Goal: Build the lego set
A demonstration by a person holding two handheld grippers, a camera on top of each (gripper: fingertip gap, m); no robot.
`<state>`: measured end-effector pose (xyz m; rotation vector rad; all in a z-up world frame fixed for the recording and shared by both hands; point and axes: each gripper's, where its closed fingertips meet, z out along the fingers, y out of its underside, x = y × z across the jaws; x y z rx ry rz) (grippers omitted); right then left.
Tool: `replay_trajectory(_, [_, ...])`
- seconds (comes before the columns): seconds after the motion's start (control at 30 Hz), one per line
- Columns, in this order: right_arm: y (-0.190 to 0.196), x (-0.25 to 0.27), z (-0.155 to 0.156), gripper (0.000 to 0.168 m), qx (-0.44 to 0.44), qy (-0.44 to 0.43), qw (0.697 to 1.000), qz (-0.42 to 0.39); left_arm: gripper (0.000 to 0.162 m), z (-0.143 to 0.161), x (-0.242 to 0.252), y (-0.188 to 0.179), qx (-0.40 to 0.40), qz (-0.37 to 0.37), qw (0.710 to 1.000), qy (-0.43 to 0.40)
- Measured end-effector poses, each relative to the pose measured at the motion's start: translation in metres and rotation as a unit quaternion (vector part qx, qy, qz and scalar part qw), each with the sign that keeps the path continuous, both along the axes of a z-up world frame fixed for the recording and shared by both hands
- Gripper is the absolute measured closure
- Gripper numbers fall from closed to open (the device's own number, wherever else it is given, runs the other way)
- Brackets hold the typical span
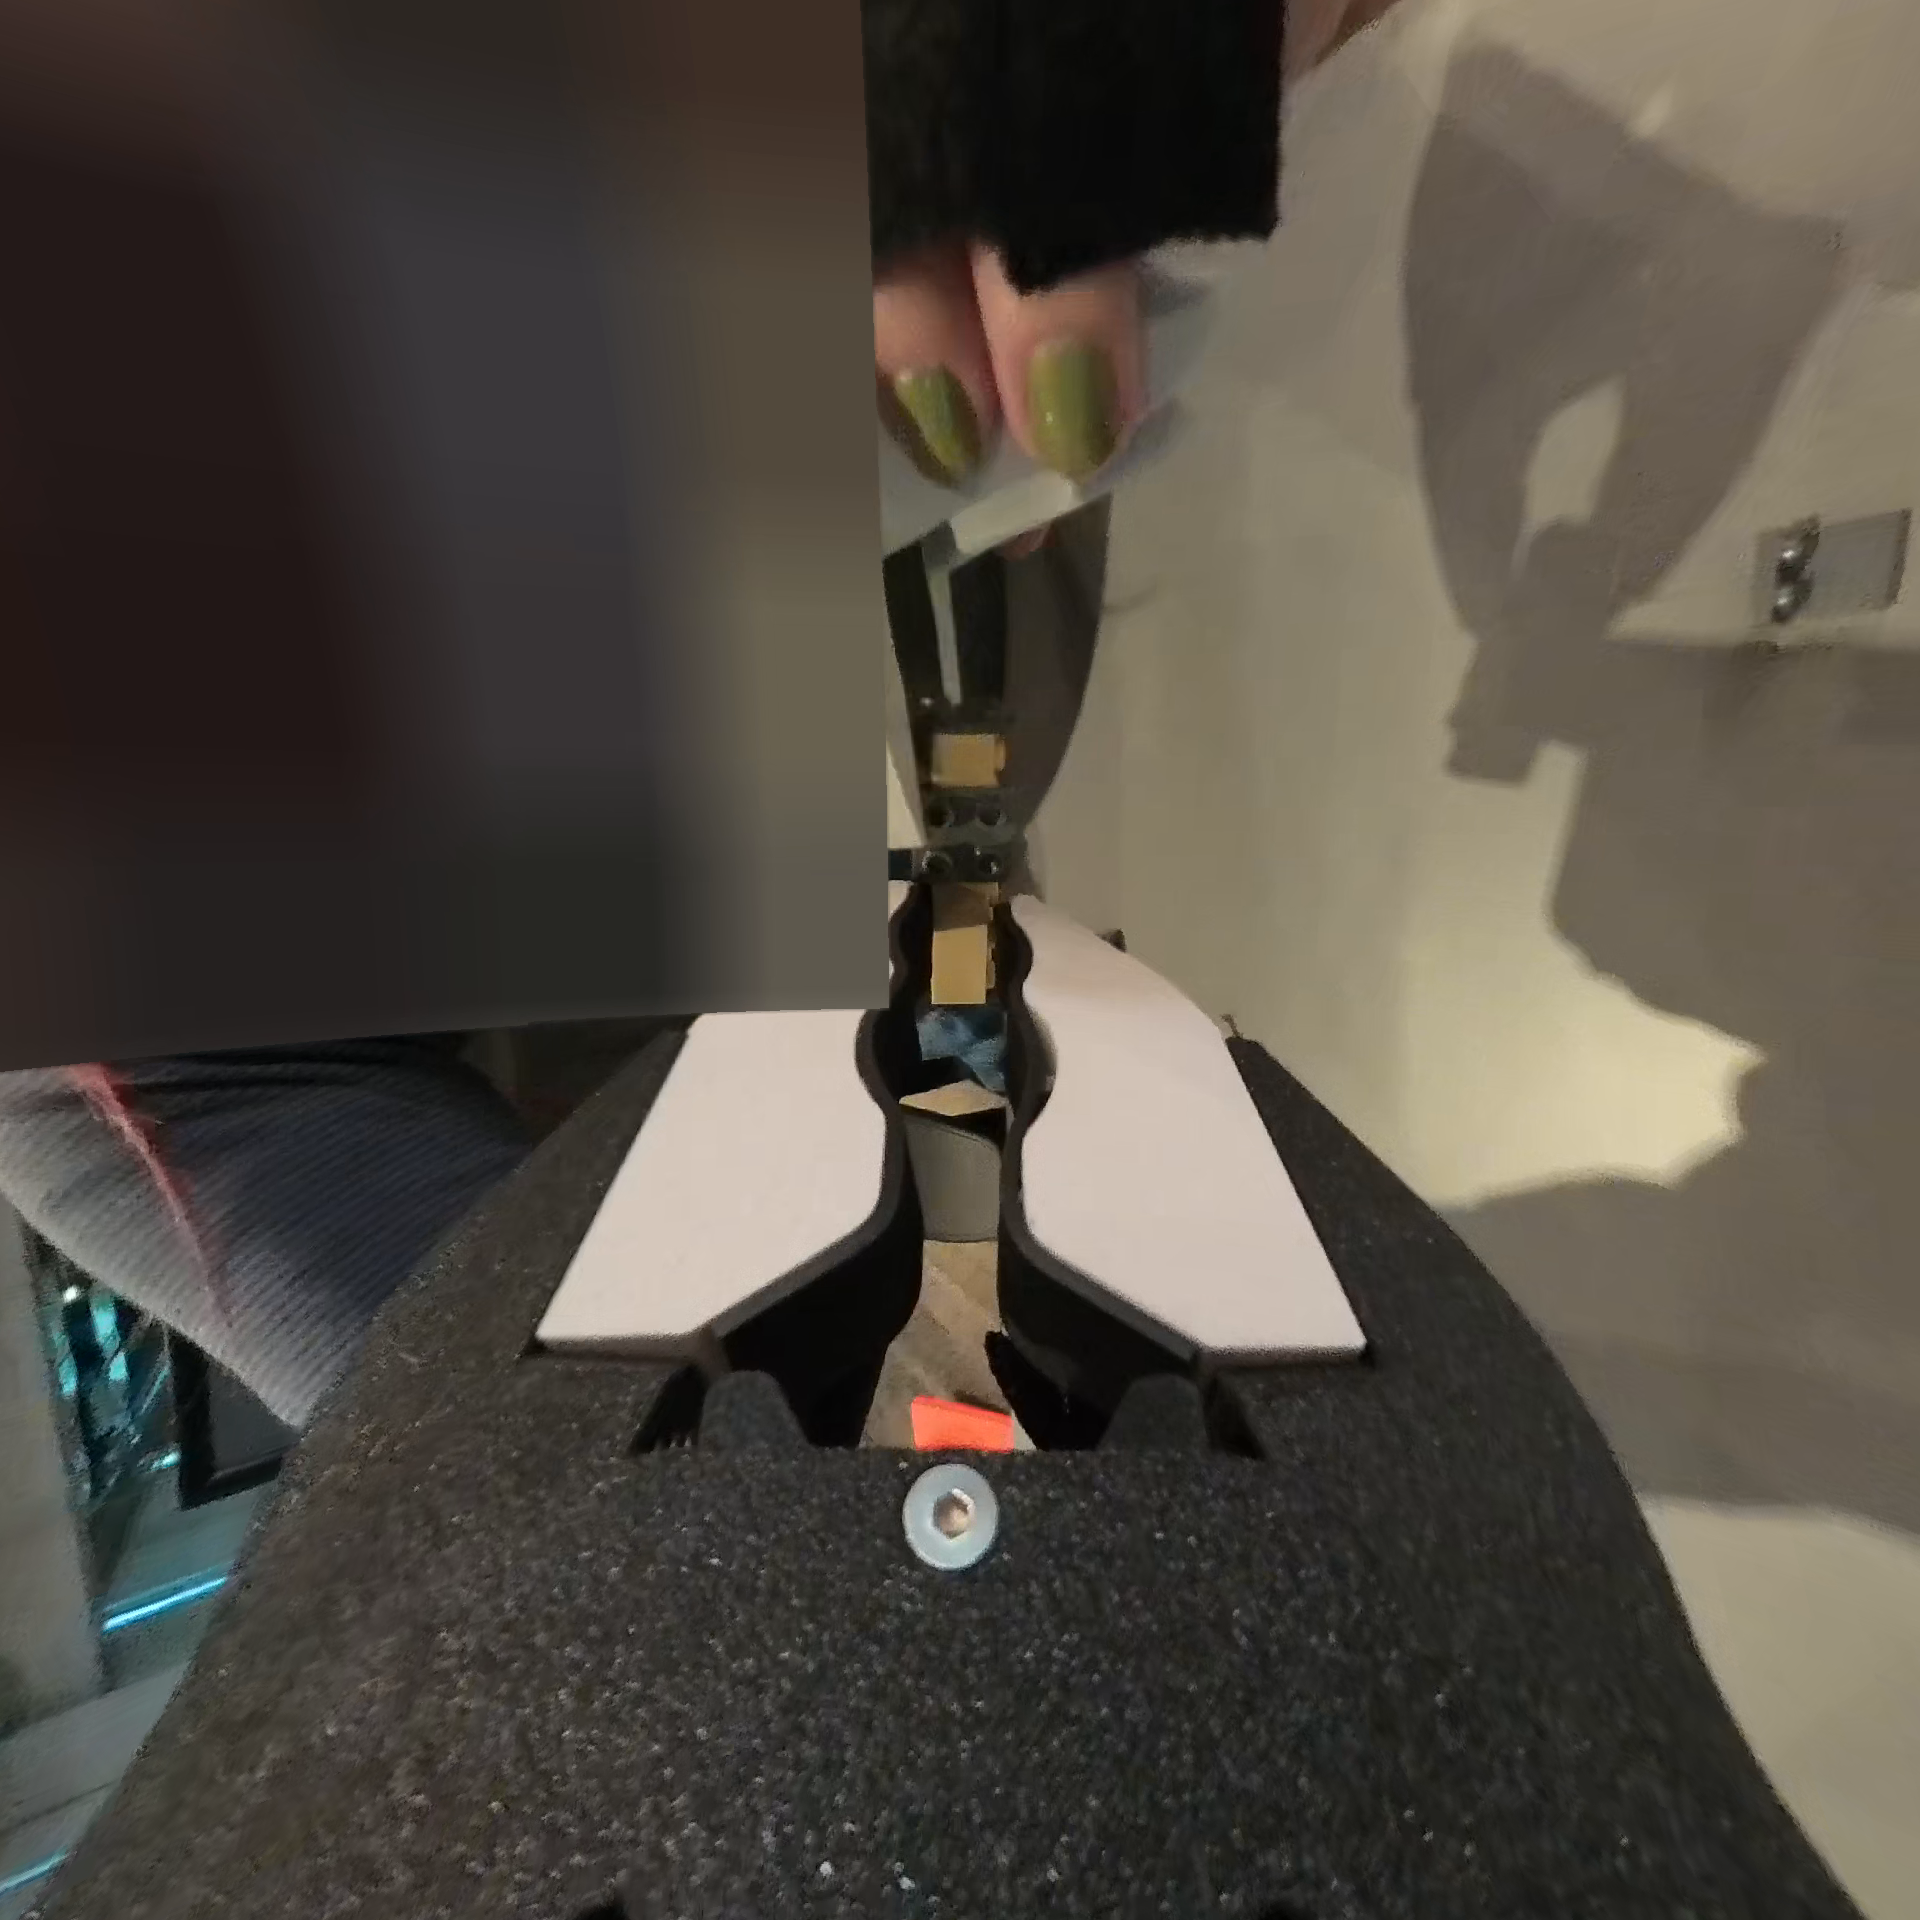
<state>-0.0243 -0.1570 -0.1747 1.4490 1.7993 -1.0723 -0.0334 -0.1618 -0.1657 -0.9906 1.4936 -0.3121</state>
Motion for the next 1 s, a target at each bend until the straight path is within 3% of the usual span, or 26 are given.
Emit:
replay_trajectory(0.27, [0.004, -0.008, -0.004, 0.156, 0.009, 0.01, 1.0, 0.013, 0.139, -0.004, -0.001, 0.003, -0.016, 0.004, 1.0, 0.016])
replay_trajectory(0.4, [0.018, -0.024, 0.0, 0.132, 0.039, 0.113, 0.992, -0.034, 0.14, 0.0, -0.008, 0.01, -0.028, 0.021, 0.999, -0.001])
replay_trajectory(0.5, [0.035, -0.032, 0.011, 0.124, 0.075, 0.212, 0.971, -0.081, 0.139, -0.004, -0.023, 0.025, -0.051, 0.075, 0.996, -0.012])
replay_trajectory(0.6, [0.053, -0.035, 0.02, 0.115, 0.162, 0.325, 0.921, -0.145, 0.14, -0.014, -0.04, 0.03, -0.112, 0.145, 0.982, -0.048])
replay_trajectory(0.73, [0.069, -0.036, 0.022, 0.076, 0.298, 0.469, 0.789, -0.262, 0.14, -0.044, -0.06, 0.018, -0.233, 0.235, 0.937, -0.114])
replay_trajectory(0.87, [0.07, -0.03, 0.0, 0.08, 0.349, 0.518, 0.696, -0.354, 0.14, -0.078, -0.067, 0.001, -0.284, 0.316, 0.898, -0.115])
replay_trajectory(1.0, [0.07, -0.028, -0.014, 0.085, 0.305, 0.534, 0.653, -0.442, 0.14, -0.105, -0.074, -0.009, -0.304, 0.365, 0.877, -0.071])
